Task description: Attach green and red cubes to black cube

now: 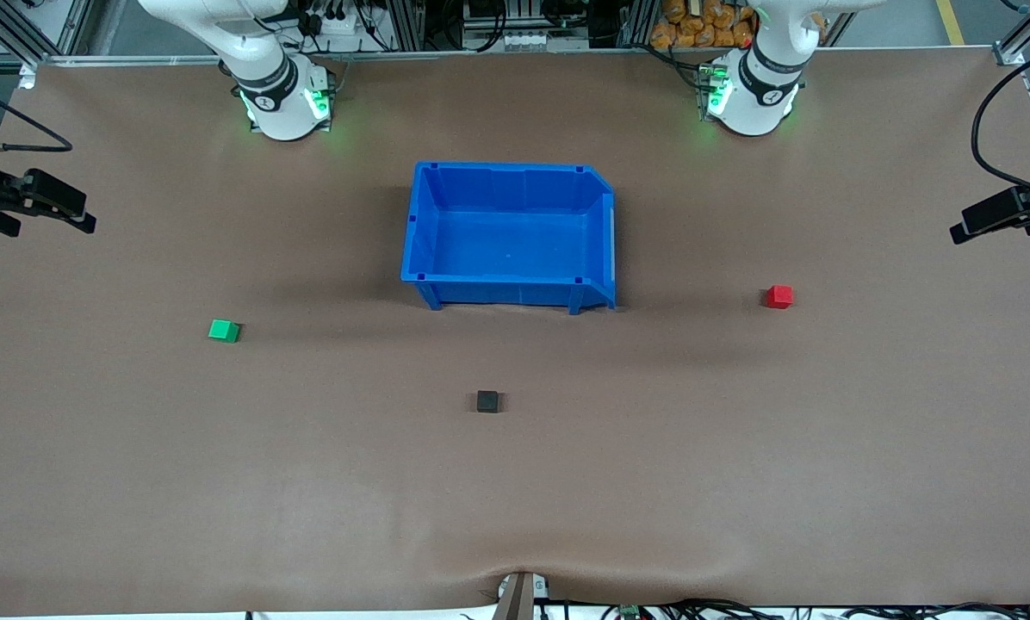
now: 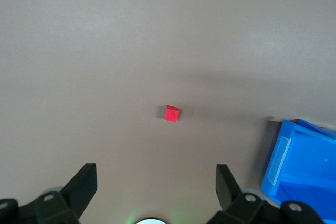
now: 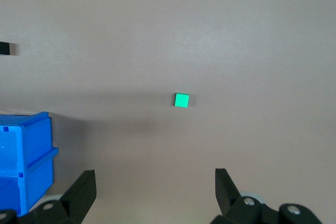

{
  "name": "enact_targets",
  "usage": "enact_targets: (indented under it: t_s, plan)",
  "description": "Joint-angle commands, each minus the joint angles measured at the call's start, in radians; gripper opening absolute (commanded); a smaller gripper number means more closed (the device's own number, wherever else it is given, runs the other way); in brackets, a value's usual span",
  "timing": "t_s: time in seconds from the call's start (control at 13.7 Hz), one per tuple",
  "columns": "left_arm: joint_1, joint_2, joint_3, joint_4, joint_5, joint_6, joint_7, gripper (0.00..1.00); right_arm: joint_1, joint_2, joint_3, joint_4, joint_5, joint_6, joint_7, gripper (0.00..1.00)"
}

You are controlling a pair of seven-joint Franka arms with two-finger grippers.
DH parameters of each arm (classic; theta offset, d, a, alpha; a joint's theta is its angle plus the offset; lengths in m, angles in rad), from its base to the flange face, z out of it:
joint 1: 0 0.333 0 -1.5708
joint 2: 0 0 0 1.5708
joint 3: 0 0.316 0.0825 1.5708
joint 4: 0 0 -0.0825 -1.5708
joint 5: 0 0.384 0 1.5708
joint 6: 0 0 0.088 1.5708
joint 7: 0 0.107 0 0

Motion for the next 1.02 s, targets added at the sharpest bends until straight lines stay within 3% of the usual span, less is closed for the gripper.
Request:
enact_targets:
  t_s: [0.0,0.95]
  plan:
    - [0.008,0.012,-0.002,0.02,-0.008,-0.007,0.024,1.0,0.01,0.011,-0.008,0.024,-0.004,-0.007,-0.003,1.0]
    - [0.01,0.09,0.001,0.027,-0.006,-0.001,0.019,1.0,-0.001,0.023,-0.009,0.015,-0.01,-0.016,-0.005,1.0]
